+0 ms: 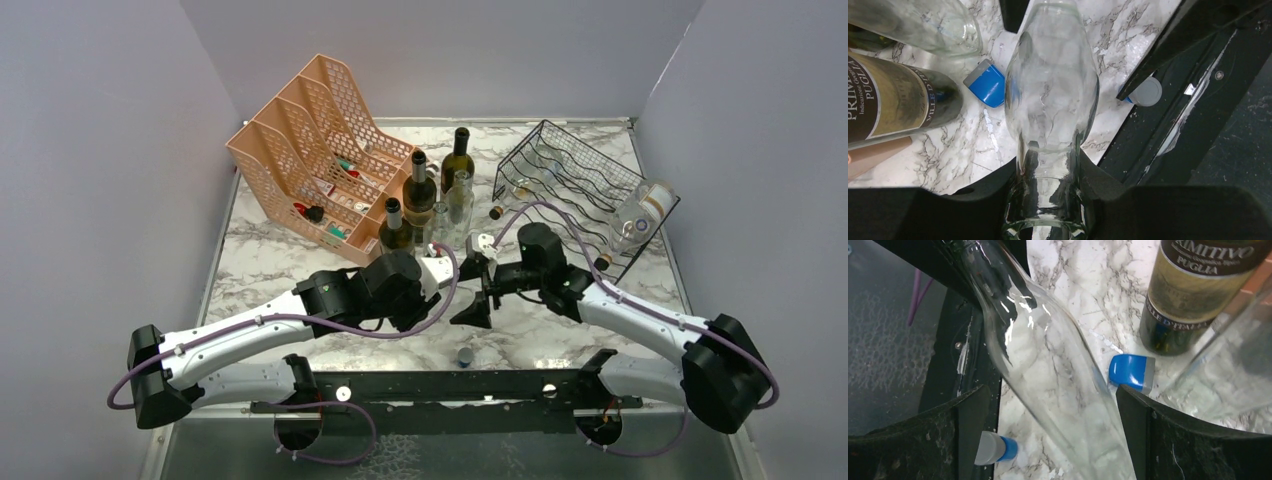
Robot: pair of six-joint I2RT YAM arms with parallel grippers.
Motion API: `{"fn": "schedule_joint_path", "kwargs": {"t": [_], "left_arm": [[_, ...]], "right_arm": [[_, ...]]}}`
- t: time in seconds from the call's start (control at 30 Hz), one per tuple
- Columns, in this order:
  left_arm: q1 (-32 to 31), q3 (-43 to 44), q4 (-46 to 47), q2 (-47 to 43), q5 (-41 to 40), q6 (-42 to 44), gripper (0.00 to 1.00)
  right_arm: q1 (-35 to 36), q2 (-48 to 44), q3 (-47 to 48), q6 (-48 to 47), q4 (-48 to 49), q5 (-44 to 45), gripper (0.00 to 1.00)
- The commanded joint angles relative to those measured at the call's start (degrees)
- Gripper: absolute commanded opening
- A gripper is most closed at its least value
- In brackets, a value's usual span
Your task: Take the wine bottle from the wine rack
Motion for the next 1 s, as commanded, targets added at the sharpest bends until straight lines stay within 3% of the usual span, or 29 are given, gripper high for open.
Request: {"fn": "schedule_joint_path", "kwargs": {"t": [0.0, 0.17, 0.33, 0.43, 0.47, 0.6, 0.7, 0.8, 0.83, 0.97], "left_arm": [[-0.02, 0.99, 2.54, -1.22, 3.3, 1.79, 0.0], [-0.04, 1.78, 1.97, -1.06, 3.52, 1.78, 0.0], [-0.04, 2.16, 1.53, -1.37, 2.57, 1.94, 0.0], [-0.09, 2.27, 1.44, -1.45, 1.79, 1.97, 0.03], [-0.08, 2.41, 1.46, -1.45, 1.66, 2.01, 0.07], [-0.09, 3.51, 1.4, -1.35, 0.97, 1.98, 0.37], [-0.08, 4.88, 1.45, -1.98, 0.5, 1.71, 0.69], [-0.02, 7.35, 1.33, -2.92, -0.1, 1.14, 0.93], [-0.05, 8.55, 1.29, -3.09, -0.51, 0.76, 0.98], [-0.03, 13.42, 1.28, -3.6, -3.63, -1.95, 0.99]], "right_arm": [[1.04, 5.12, 1.48, -5.85, 10.61, -9.35, 0.98], [4.39, 11.72, 1.88, -7.15, 14.76, -12.62, 0.87], [5.19, 12.41, -0.03, -2.88, 23.61, -11.67, 0.73], [5.19, 12.23, -0.72, -1.14, 25.98, -11.08, 0.59], [5.21, 12.33, -0.78, -0.62, 26.37, -11.2, 0.54], [5.27, 12.06, -1.83, 0.2, 28.1, -10.69, 0.41], [5.27, 11.21, -3.27, 0.59, 30.27, -9.02, 0.31], [5.23, 10.86, -4.52, 0.82, 32.91, -8.07, 0.18], [5.27, 10.93, -4.74, 1.06, 33.7, -7.53, 0.17], [5.33, 10.99, -5.49, 3.5, 38.4, -3.72, 0.15]]}}
